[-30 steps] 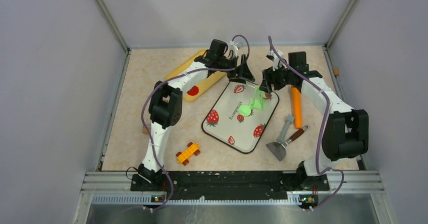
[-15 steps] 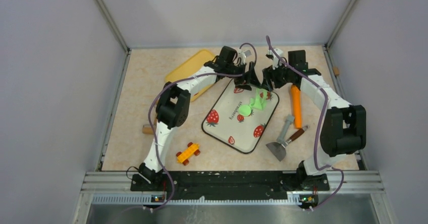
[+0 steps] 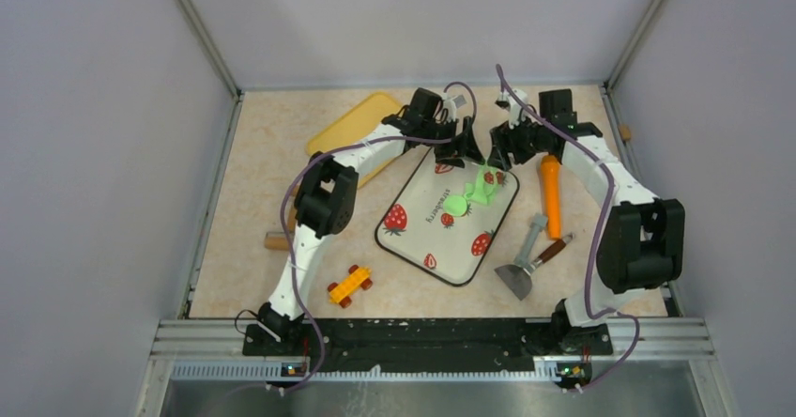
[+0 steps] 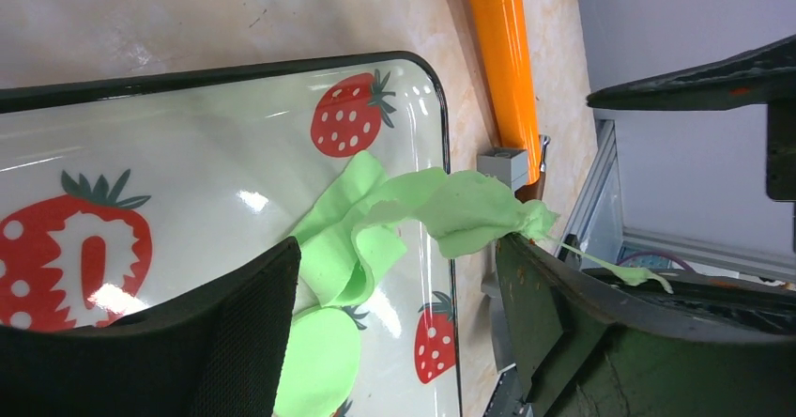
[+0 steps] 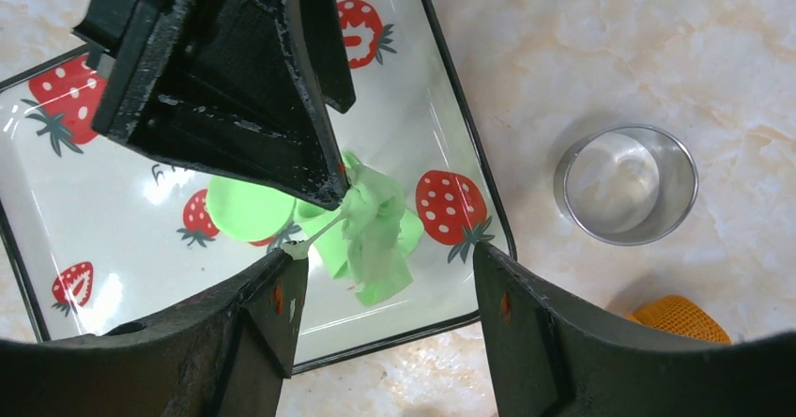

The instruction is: Roll out the dumpling wrappers from the dough

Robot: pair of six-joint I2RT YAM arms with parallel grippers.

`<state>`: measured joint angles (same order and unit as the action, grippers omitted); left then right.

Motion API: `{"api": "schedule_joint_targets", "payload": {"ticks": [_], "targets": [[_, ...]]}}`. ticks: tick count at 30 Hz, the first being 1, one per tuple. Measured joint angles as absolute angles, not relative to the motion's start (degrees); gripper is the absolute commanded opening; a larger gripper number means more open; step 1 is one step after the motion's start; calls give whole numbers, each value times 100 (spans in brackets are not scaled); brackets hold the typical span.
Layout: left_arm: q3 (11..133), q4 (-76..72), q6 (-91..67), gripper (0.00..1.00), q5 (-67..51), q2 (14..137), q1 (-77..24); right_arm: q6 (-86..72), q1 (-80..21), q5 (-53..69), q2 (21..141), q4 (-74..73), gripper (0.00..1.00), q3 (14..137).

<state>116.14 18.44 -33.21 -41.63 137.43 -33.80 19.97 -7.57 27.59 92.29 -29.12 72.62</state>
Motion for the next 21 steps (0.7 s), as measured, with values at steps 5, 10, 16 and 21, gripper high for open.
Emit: {"api": "schedule_joint_targets", "payload": {"ticks": [5, 10, 16, 21], "targets": [[11616, 1870, -3245, 79, -4128, 13743, -3380, 2008, -674, 2902, 9085, -3046, 66, 7376], [11616, 1887, -3218, 80, -4156, 13743, -3380, 1951, -576, 2985, 9030, -3070, 66, 7518], [11758, 1887, -3107, 79, -4268, 13743, -3380, 1837, -506, 2995, 8936, -3015, 66, 7498], [11810, 2032, -2801, 77, -4261, 13714, -3334, 1721, -447, 2993, 8836, -2926, 66, 7422]]}}
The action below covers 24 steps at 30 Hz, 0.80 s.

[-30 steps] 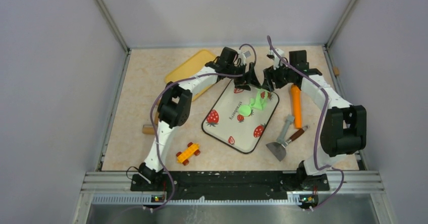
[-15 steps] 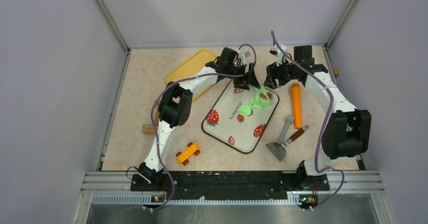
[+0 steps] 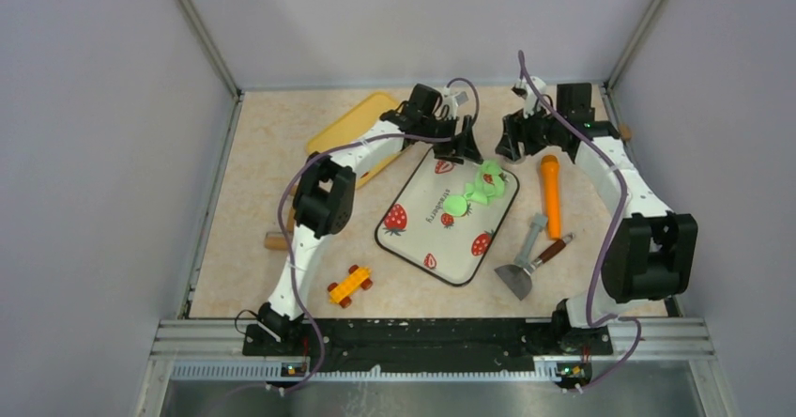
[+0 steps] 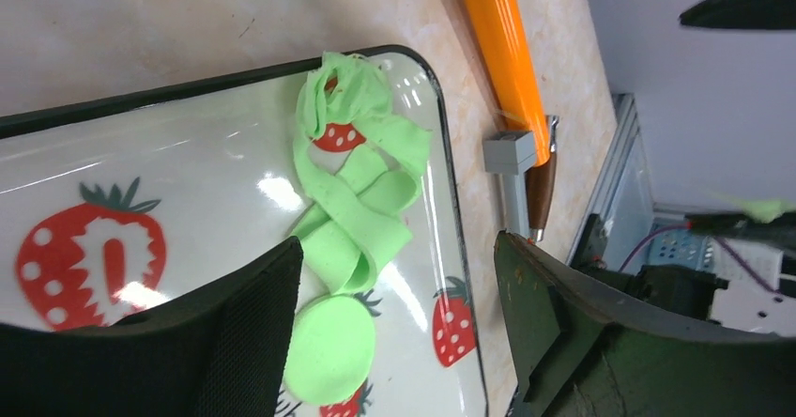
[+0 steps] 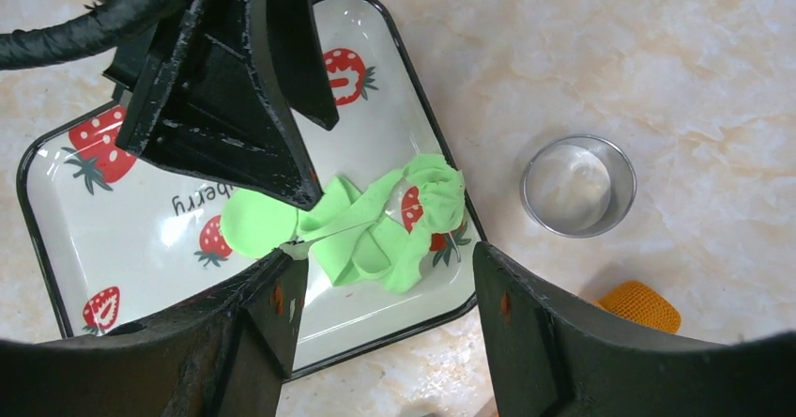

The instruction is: Roll out the dumpling wrappers from the dough

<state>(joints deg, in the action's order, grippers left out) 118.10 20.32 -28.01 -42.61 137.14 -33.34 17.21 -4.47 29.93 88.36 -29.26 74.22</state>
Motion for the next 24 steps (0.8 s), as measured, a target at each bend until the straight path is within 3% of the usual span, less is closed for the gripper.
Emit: {"api": "schedule_joint_targets", "payload": {"ticks": [9, 15, 24], "targets": [[11443, 3201, -1140, 75, -3553, 12547, -2915, 1378, -250, 2751, 8350, -2867, 65, 7255], [10239, 3841, 108, 69, -2569, 11277, -2733, 1680, -244, 2672, 7793, -3454, 64, 7238], [8901, 4434, 657, 68, -1857, 11428, -2812, 2429, -244, 2790, 7260, -4272, 56, 6812]]}}
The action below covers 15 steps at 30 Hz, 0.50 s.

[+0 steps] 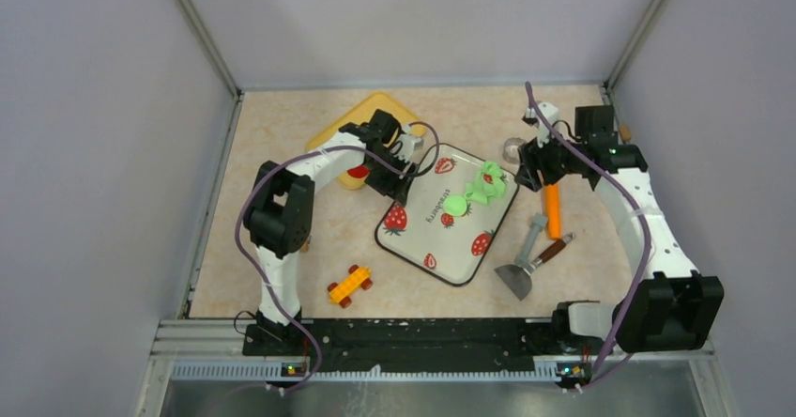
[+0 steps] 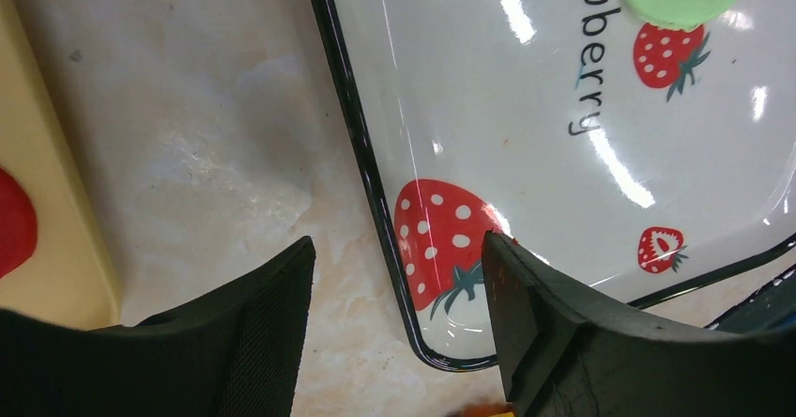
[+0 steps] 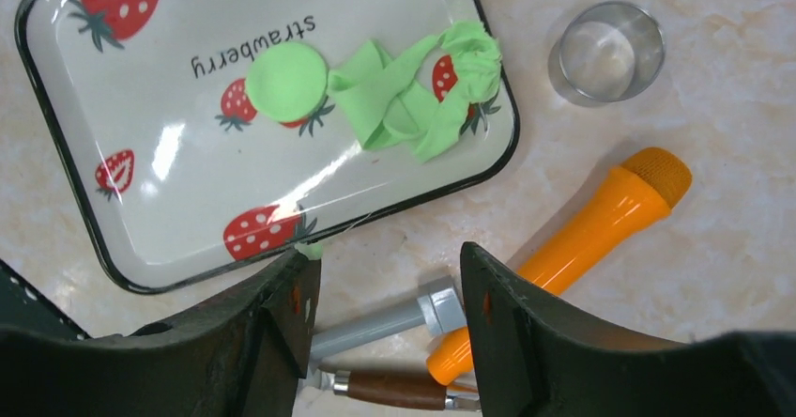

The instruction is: Roll out the dumpling wrappers from the dough

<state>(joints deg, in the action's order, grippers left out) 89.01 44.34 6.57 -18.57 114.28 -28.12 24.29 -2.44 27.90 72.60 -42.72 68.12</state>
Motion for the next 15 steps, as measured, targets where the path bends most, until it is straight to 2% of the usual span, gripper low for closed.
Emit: {"api": "schedule_joint_targets", "payload": {"ticks": [4, 10, 14, 15], "targets": [[8833, 4431, 639, 61, -1804, 11518, -2812, 2880, -244, 2862, 7336, -4720, 48, 6718], [8833, 4410, 674, 42, -1761, 11550, -2812, 3000, -316, 3085, 7660, -4727, 36, 6632], [8816, 4445, 773, 35, -1754, 11579, -2779, 2652, -532, 3468, 8211, -4493, 23, 6641], [8807, 4462, 788, 32, -1767, 11579, -2770, 2486, -620, 3531, 8370, -4418, 14, 6641]]}}
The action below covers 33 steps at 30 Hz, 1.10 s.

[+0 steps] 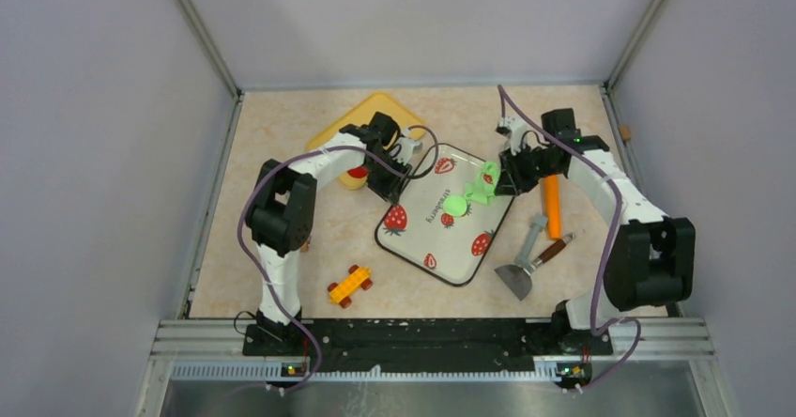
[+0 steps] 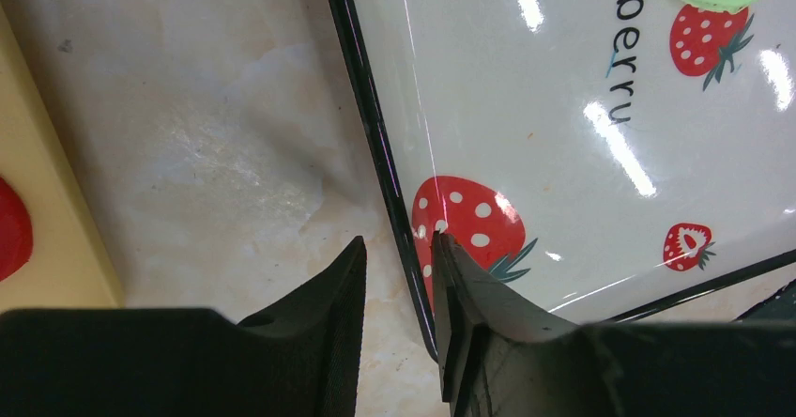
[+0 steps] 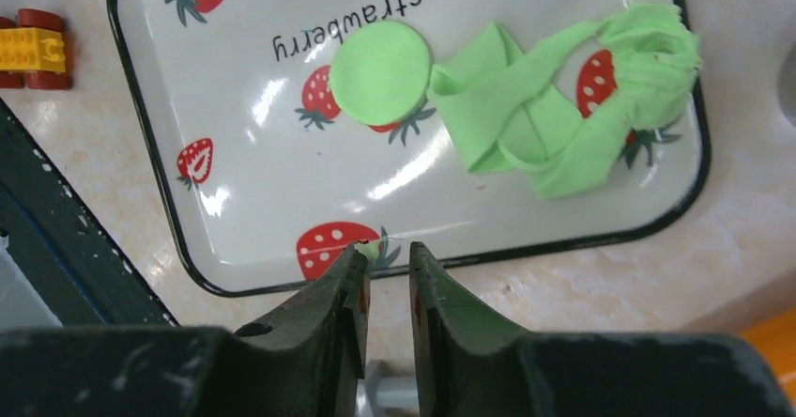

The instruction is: Roll out the dumpling wrappers from the dough

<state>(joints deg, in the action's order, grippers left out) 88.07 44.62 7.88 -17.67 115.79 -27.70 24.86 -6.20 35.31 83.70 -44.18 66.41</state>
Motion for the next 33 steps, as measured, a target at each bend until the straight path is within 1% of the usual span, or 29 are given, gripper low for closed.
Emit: {"api": "schedule_joint_targets", "payload": {"ticks": [1, 2, 3, 4, 6, 7, 10, 11, 15, 20, 23, 27, 28, 31, 33], "targets": [[8792, 4471, 810, 30, -1785, 11579, -2762, 2324, -727, 3559, 8525, -4320, 5, 6639], [8772, 4484, 823, 26, -1809, 11579, -2746, 2189, -847, 3564, 8648, -4211, 0, 6632], [8748, 4510, 845, 24, -1828, 11579, -2729, 2001, -993, 3520, 8746, -4062, 0, 6600], [8735, 4534, 858, 21, -1852, 11579, -2709, 1852, -1144, 3426, 8805, -3940, 6, 6560], [8722, 4576, 904, 18, -1879, 11579, -2670, 1581, -1509, 3074, 8862, -3697, 35, 6451], [8722, 4593, 917, 19, -1894, 11579, -2655, 1553, -1688, 2895, 8879, -3649, 44, 6445], [8720, 4622, 930, 20, -1942, 11579, -2606, 1973, -2224, 2414, 8908, -3365, 56, 6449], [8720, 4630, 934, 20, -1957, 11579, -2591, 2191, -2318, 2364, 8908, -3286, 58, 6449], [8722, 4663, 969, 17, -2018, 11579, -2554, 3590, -2495, 2272, 8997, -3070, 60, 6501], [8720, 4724, 1063, 12, -2139, 11581, -2552, 5155, -2462, 2193, 9697, -3301, 61, 6947], [8720, 4737, 1081, 10, -2259, 11581, -2552, 5712, -2458, 2104, 10068, -3387, 61, 7067], [8720, 4786, 1094, 10, -2359, 11583, -2552, 6016, -2458, 1999, 10256, -3446, 61, 7067], [8720, 4799, 1098, 11, -2379, 11583, -2552, 6104, -2458, 1955, 10289, -3454, 61, 7067], [8720, 4829, 1118, 28, -2460, 11592, -2552, 6237, -2458, 1907, 10298, -3474, 61, 7067], [8722, 4829, 1120, 32, -2482, 11618, -2552, 6302, -2458, 1892, 10298, -3481, 61, 7067]]}}
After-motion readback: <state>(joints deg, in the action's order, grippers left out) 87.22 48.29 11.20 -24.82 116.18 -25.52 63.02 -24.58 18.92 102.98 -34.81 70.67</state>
